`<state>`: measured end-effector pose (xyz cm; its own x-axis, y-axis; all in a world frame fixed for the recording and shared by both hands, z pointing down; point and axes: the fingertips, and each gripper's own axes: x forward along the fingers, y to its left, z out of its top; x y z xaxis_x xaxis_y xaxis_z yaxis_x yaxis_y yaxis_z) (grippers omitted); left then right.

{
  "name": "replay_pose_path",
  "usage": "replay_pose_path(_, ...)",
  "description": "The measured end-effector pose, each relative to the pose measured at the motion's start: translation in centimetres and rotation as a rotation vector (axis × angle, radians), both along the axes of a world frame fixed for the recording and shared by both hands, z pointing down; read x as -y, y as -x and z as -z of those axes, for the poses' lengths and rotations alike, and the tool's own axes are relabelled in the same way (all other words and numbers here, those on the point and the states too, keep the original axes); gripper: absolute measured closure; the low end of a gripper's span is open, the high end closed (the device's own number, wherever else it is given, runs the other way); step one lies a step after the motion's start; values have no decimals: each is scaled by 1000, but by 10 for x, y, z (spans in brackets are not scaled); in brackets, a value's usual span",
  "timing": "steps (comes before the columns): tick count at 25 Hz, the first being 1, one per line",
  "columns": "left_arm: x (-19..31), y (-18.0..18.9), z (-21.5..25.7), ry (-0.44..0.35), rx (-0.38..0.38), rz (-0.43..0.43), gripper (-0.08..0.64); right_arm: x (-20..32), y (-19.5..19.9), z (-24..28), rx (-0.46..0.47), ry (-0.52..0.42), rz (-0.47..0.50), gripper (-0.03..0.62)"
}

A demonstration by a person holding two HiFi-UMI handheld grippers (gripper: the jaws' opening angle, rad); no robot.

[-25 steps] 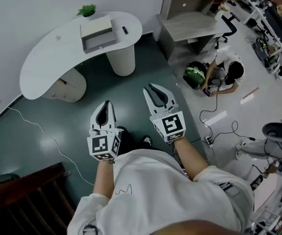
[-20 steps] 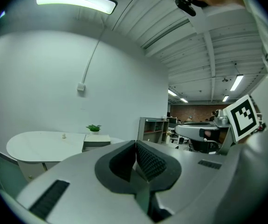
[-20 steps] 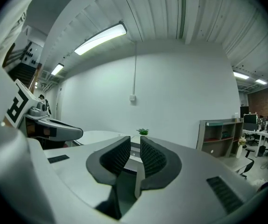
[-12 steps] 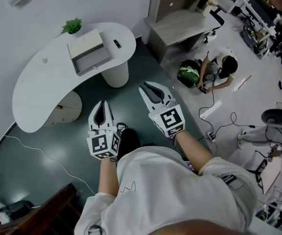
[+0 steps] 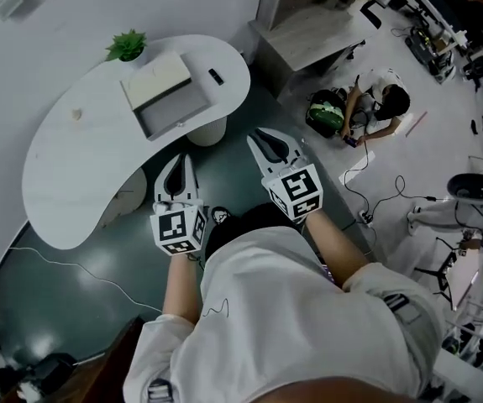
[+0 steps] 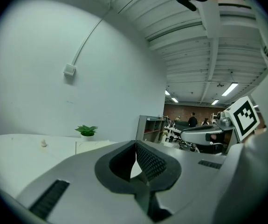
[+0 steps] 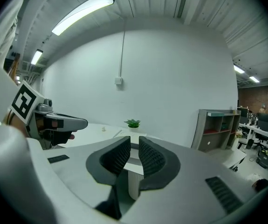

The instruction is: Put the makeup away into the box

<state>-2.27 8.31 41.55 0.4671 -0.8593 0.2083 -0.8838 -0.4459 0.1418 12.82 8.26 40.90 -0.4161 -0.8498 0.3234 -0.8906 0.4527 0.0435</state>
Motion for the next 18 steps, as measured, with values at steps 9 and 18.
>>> replay_pose_path(9,39,46,-31,92,-4,64,540,59,38,-24,-8,56,39,541)
replay_pose_path(18,132,76,-55,132,53,173,540,167,57,-55,-1,88,110,541)
